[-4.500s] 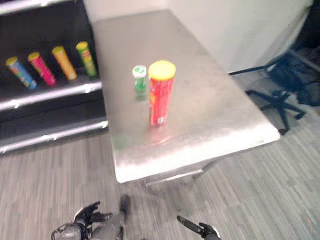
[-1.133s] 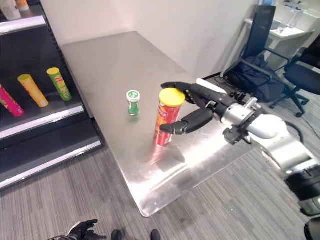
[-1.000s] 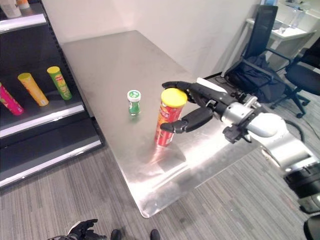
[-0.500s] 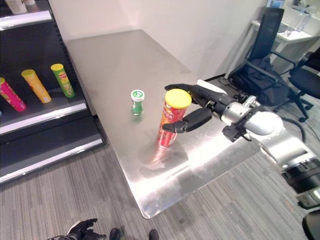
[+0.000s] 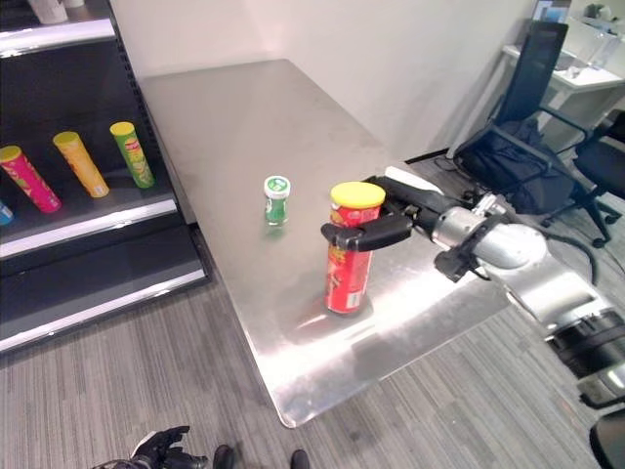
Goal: Put the goods on the table back onto the shelves and tidy them up.
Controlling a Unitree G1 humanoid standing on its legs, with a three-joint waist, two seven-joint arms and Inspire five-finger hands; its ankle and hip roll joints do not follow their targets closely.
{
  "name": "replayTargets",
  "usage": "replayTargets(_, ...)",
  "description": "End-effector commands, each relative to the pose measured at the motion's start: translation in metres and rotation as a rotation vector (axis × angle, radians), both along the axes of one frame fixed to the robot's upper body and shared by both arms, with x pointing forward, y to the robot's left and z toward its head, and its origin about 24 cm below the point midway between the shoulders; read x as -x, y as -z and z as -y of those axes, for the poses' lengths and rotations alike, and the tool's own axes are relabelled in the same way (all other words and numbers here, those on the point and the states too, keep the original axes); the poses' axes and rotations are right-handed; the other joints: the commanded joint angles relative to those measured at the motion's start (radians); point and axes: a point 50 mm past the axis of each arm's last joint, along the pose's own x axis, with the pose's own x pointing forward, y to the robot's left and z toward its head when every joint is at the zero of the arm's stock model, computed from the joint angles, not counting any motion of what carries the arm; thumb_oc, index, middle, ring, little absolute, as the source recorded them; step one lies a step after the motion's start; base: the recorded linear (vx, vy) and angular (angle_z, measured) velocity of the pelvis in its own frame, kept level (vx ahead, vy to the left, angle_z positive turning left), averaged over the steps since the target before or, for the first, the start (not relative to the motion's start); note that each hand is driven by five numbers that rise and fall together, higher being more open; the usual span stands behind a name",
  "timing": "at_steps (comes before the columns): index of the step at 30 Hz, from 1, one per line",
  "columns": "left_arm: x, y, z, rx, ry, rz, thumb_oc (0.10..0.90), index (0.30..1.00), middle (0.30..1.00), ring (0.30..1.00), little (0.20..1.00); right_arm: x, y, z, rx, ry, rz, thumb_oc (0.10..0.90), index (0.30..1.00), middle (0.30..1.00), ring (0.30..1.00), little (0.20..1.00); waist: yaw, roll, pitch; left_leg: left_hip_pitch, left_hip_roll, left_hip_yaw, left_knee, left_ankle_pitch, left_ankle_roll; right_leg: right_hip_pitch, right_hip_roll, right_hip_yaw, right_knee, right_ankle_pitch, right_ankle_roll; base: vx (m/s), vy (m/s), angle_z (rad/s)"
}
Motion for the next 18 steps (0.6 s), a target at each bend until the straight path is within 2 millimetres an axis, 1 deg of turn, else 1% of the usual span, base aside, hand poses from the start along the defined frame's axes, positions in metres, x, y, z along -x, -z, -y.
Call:
replayTargets(1, 0.014, 0.001, -0.016, -0.070, -0.010, -0.042, 0.800, 0.900, 0.900, 0.900, 0.900, 0.015, -0.081, 0.010, -0.098, 0.127, 0.539, 0.400, 0.300, 0.300, 0.300, 0.300, 0.032, -0.033, -0.057, 0.063, 0.019, 0.058, 0.003, -0.110, -0.058, 0.022, -0.022, 0.008, 0.007, -0.040, 0.062, 0.04, -0.031, 0.07)
replayTargets(2, 0.013, 0.001, -0.017, -0.075, -0.025, -0.037, 0.800, 0.900, 0.900, 0.900, 0.900, 0.019, -0.084, 0.014, -0.113, 0.163, 0.587, 0.400, 0.300, 0.300, 0.300, 0.300, 0.034, -0.032, -0.057, 0.065, 0.019, 0.056, 0.003, -0.111, -0.057, 0.024, -0.021, 0.007, 0.007, -0.042, 0.061, 0.06, -0.050, 0.11)
replayTargets(3, 0.013, -0.001, -0.022, -0.091, -0.062, -0.028, 0.800, 0.900, 0.900, 0.900, 0.900, 0.030, -0.087, 0.023, -0.157, 0.232, 0.689, 0.400, 0.300, 0.300, 0.300, 0.300, 0.039, -0.032, -0.057, 0.070, 0.021, 0.046, 0.003, -0.116, -0.055, 0.028, -0.016, 0.007, 0.007, -0.049, 0.056, 0.05, -0.044, 0.09)
replayTargets(4, 0.013, -0.001, -0.022, -0.091, -0.062, -0.028, 0.800, 0.900, 0.900, 0.900, 0.900, 0.030, -0.087, 0.023, -0.157, 0.232, 0.689, 0.400, 0.300, 0.300, 0.300, 0.300, 0.039, -0.032, -0.057, 0.070, 0.021, 0.046, 0.003, -0.116, -0.055, 0.028, -0.016, 0.007, 0.007, -0.049, 0.056, 0.05, -0.071, 0.07)
replayTargets(5, 0.012, -0.002, -0.026, -0.105, -0.072, -0.019, 0.800, 0.900, 0.900, 0.900, 0.900, 0.037, -0.091, 0.027, -0.167, 0.276, 0.754, 0.400, 0.300, 0.300, 0.300, 0.300, 0.041, -0.031, -0.057, 0.073, 0.024, 0.038, 0.003, -0.121, -0.053, 0.029, -0.009, 0.012, 0.007, -0.055, 0.053, 0.02, -0.054, 0.10)
replayTargets(7, 0.007, -0.005, -0.029, -0.115, -0.077, 0.009, 0.800, 0.900, 0.900, 0.900, 0.900, 0.045, -0.101, 0.029, -0.191, 0.300, 0.845, 0.400, 0.300, 0.300, 0.300, 0.300, 0.051, -0.033, -0.044, 0.070, 0.027, 0.019, 0.005, -0.115, -0.047, 0.025, -0.001, 0.020, 0.007, -0.061, 0.046, -0.03, -0.058, 0.11)
replayTargets(8, 0.002, -0.007, -0.031, -0.118, -0.079, 0.028, 0.800, 0.900, 0.900, 0.900, 0.900, 0.047, -0.104, 0.029, -0.189, 0.310, 0.876, 0.400, 0.300, 0.300, 0.300, 0.300, 0.054, -0.039, -0.028, 0.052, 0.023, 0.006, 0.029, -0.115, -0.045, 0.023, -0.002, 0.020, 0.007, -0.062, 0.042, -0.15, -0.050, 0.09)
replayTargets(10, -0.013, -0.013, -0.036, -0.132, -0.085, 0.077, 0.800, 0.900, 0.900, 0.900, 0.900, 0.054, -0.116, 0.030, -0.220, 0.322, 0.948, 0.400, 0.300, 0.300, 0.300, 0.300, 0.058, -0.057, 0.009, -0.039, 0.004, -0.024, 0.136, -0.140, -0.052, 0.006, -0.008, 0.015, 0.013, -0.060, 0.036, -0.20, -0.031, 0.17)
replayTargets(11, -0.017, -0.016, -0.039, -0.135, -0.086, 0.092, 0.800, 0.900, 0.900, 0.900, 0.900, 0.058, -0.120, 0.030, -0.211, 0.338, 0.995, 0.400, 0.300, 0.300, 0.300, 0.300, 0.059, -0.064, 0.014, -0.082, 0.012, -0.037, 0.178, -0.146, -0.063, 0.002, -0.010, 0.005, 0.012, -0.059, 0.037, -0.12, 0.046, 0.39)
replayTargets(13, -0.023, -0.020, -0.042, -0.137, -0.080, 0.117, 0.800, 0.900, 0.900, 0.900, 0.900, 0.065, -0.124, 0.034, -0.200, 0.362, 1.026, 0.400, 0.300, 0.300, 0.300, 0.300, 0.055, -0.072, 0.017, -0.111, 0.060, -0.049, 0.191, -0.135, -0.081, -0.002, -0.026, -0.005, 0.014, -0.054, 0.048, -0.04, 0.235, 0.60)
replayTargets(14, -0.026, -0.022, -0.044, -0.146, -0.067, 0.132, 0.800, 0.900, 0.900, 0.900, 0.900, 0.069, -0.127, 0.036, -0.193, 0.371, 1.044, 0.400, 0.300, 0.300, 0.300, 0.300, 0.048, -0.077, 0.014, -0.112, 0.123, -0.069, 0.164, -0.112, -0.091, -0.009, -0.063, -0.003, 0.013, -0.055, 0.068, -0.01, 0.304, 0.43)
replayTargets(15, -0.026, -0.022, -0.044, -0.146, -0.066, 0.132, 0.800, 0.900, 0.900, 0.900, 0.900, 0.069, -0.127, 0.037, -0.193, 0.372, 1.044, 0.400, 0.300, 0.300, 0.300, 0.300, 0.049, -0.076, 0.013, -0.109, 0.125, -0.069, 0.157, -0.110, -0.093, -0.009, -0.061, -0.004, 0.014, -0.056, 0.067, -0.04, 0.493, 0.36)
replayTargets(16, -0.033, -0.025, -0.045, -0.155, -0.060, 0.157, 0.800, 0.900, 0.900, 0.900, 0.900, 0.073, -0.131, 0.037, -0.177, 0.384, 1.068, 0.400, 0.300, 0.300, 0.300, 0.300, 0.042, -0.071, 0.014, -0.122, 0.170, -0.088, 0.145, -0.082, -0.105, -0.022, -0.097, 0.001, 0.012, -0.058, 0.087, 0.00, 0.421, 0.48)
replayTargets(17, -0.035, -0.026, -0.044, -0.149, -0.048, 0.164, 0.800, 0.900, 0.900, 0.900, 0.900, 0.072, -0.129, 0.038, -0.166, 0.391, 1.060, 0.400, 0.300, 0.300, 0.300, 0.300, 0.037, -0.058, -0.001, -0.108, 0.179, -0.112, 0.114, -0.086, -0.112, -0.031, -0.108, 0.008, 0.010, -0.056, 0.099, 0.01, 0.571, 0.37)
replayTargets(18, -0.036, -0.026, -0.042, -0.148, -0.032, 0.165, 0.800, 0.900, 0.900, 0.900, 0.900, 0.073, -0.129, 0.041, -0.160, 0.408, 1.057, 0.400, 0.300, 0.300, 0.300, 0.300, 0.031, -0.044, -0.012, -0.095, 0.179, -0.115, 0.089, -0.089, -0.123, -0.035, -0.121, 0.008, 0.008, -0.049, 0.109, 0.05, 0.467, 0.10)
